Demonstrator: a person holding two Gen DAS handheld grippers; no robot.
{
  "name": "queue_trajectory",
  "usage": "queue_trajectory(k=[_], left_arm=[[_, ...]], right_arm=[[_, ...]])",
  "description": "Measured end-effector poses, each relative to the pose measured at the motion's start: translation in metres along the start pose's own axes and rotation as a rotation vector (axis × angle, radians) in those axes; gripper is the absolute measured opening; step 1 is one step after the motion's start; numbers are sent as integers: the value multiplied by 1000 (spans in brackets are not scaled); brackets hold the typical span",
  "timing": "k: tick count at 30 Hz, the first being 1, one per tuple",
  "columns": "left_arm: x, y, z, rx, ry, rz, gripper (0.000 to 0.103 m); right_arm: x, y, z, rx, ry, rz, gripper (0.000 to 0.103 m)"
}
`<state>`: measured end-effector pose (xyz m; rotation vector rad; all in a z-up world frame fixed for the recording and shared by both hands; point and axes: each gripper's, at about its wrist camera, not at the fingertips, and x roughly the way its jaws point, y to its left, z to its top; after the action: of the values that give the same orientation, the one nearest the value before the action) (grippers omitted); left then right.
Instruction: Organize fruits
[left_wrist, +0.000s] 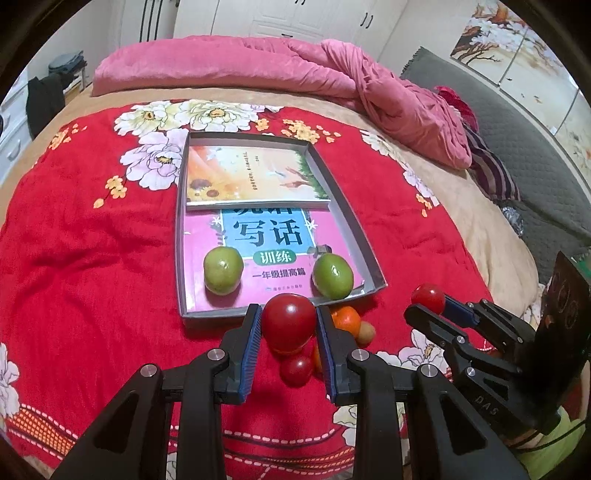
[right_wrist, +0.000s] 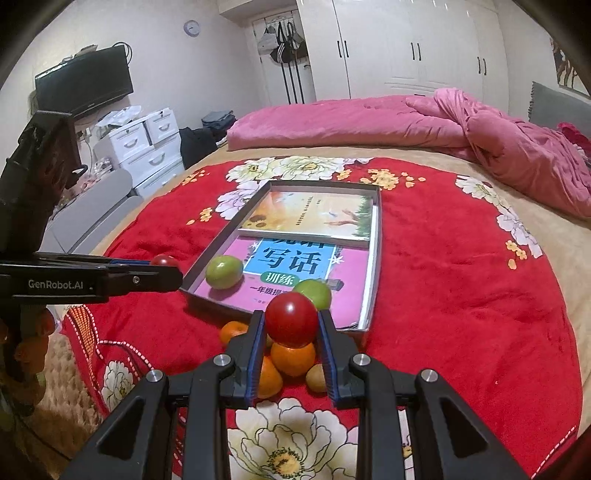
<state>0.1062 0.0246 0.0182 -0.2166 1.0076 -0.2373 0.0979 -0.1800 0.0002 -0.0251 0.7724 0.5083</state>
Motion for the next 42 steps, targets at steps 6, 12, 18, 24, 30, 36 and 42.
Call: queue_trajectory(k=[6,12,18,24,30,36,42], left_arm=[[4,-1,5,-2,-2,0,30],[9,-3,11,-4,-5,7,30],[18,-5,18,-5,-8,12,30],[28,-6,24,-15,-5,17,30],[41,-8,27,-17,9,26,30],[58,-8,27,-14,38,34,30],[70,-9,29,-8,48,40,30]], right_arm=[[1,-7,6,9,-10,-14,28],[4,-14,11,14,-19,-22,28],[6,-19,18,15,-27,-28,28],[11,-23,23,8,-25,-38,28],[21,-26,25,1,2,-41,28],[31,-31,24,1,26,-47,28],[41,-33,21,1,55,-47,28]])
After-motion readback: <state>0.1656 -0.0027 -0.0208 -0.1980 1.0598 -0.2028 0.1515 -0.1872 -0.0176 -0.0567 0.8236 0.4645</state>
